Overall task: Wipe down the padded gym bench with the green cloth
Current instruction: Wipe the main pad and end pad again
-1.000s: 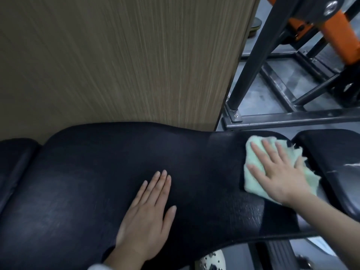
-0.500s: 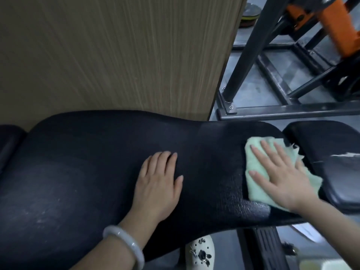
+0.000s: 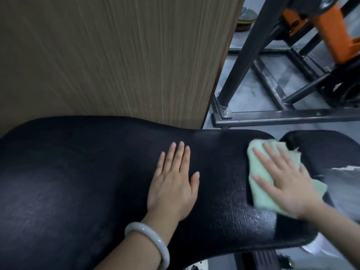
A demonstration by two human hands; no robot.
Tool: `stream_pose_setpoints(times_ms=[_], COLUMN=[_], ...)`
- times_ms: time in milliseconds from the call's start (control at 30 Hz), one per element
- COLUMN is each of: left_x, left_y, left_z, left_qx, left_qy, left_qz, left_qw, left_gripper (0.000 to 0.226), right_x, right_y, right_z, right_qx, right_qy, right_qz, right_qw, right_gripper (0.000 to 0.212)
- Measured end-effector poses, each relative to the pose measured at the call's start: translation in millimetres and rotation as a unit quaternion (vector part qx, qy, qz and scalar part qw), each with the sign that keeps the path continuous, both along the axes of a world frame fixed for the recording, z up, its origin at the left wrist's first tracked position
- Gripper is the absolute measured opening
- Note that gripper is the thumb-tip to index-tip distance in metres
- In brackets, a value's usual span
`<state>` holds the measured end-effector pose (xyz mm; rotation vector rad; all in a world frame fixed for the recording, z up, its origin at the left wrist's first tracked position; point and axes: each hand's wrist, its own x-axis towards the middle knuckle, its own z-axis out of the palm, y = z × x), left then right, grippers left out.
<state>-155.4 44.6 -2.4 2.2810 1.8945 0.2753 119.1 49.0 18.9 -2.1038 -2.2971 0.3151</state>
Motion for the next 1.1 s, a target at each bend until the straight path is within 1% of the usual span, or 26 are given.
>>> stream_pose_setpoints(times_ms=[67,133,200,267,367,433,567,667,733,867,1033,1100], left_x=[0.9,0.9,0.5,-0.3,-0.3,0.1,1.3,1.6,1.0,0.3,1.6,2.1], left_y=[0.2,0.8,0.4,0.1,1.2,1.6,0.6,0.5,0.1,0.1,-0.2,0.6], left_z=[-0.7,0.1,-1.4,-1.1,-2.9,-4.7,-1.0,0.3,-0.8,-4.9,-3.8,-4.2], left_qx=[0.0,0.005,0.005,-0.001,0.013,0.02,0.007,0.016,0.014,0.008,0.022,0.023], left_qy=[-0.016,-0.016,-0.009,-0.001,0.009,0.008,0.005,-0.002,-0.004,0.016,0.024,0.029], left_qz=[-0.006,-0.002,0.001,0.0,0.001,-0.004,-0.002,0.002,0.004,0.01,0.008,0.011], left_qw=[1.0,1.0,1.0,1.0,1.0,1.0,1.0,1.0,1.0,1.0,0.999,0.999], left_gripper=[0.066,0.066,0.065,0.064,0.061,0.061,0.064,0.066,0.065,0.061,0.059,0.06], right_x=[-9.5,-24.3,-29.2,-25.1,-17.2,-11.6,-9.7,-11.9,-10.9,-5.9,-6.4,-10.7], right_y=[32.3,46.6,35.2,-2.0,-60.9,-63.9,-1.7,53.1,73.9,91.1,95.4,91.2], right_z=[-0.7,-3.1,-3.5,-5.1,-4.2,-1.7,-0.4,1.5,1.7,-2.3,-0.9,0.2], right_qx=[-0.022,-0.04,-0.049,-0.034,-0.019,-0.032,-0.022,-0.03,-0.036,-0.028,-0.011,-0.012], right_qy=[0.009,-0.013,-0.035,-0.044,-0.009,-0.003,-0.045,-0.028,-0.012,0.002,-0.005,-0.014], right_qz=[-0.081,-0.112,-0.097,-0.074,-0.067,-0.058,-0.034,-0.03,-0.022,-0.015,-0.015,-0.036], right_qw=[0.996,0.993,0.994,0.996,0.998,0.998,0.998,0.999,0.999,1.0,1.0,0.999], right_gripper=[0.067,0.067,0.069,0.07,0.068,0.067,0.068,0.072,0.07,0.066,0.08,0.078])
